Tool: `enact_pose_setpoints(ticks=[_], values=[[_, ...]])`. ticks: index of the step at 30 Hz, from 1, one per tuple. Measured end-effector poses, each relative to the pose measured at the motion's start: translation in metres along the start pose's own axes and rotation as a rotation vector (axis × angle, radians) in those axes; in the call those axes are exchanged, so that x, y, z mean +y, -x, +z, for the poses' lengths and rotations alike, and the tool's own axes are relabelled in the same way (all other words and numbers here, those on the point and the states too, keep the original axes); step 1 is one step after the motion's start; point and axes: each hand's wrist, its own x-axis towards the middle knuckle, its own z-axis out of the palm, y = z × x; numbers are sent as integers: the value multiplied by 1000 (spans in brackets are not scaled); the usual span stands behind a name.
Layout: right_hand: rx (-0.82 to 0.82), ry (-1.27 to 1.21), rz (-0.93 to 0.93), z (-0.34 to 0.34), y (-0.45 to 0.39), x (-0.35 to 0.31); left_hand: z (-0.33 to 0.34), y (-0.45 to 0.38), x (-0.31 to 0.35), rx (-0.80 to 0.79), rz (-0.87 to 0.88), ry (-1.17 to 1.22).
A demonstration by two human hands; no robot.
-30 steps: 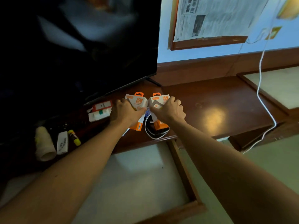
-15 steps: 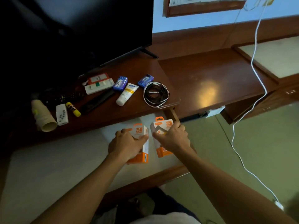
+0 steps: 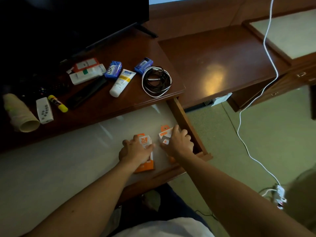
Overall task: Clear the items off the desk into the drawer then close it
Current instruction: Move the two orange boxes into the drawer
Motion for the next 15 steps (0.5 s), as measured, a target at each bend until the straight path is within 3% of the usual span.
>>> enact_pose_setpoints(ticks=[10,15], values=[[-11,223,-127,-3,-5,14,14,-10,-19,-84,68,220],[-9,217,-160,-6,-2,20,21,-12,-20,-169,116,296]])
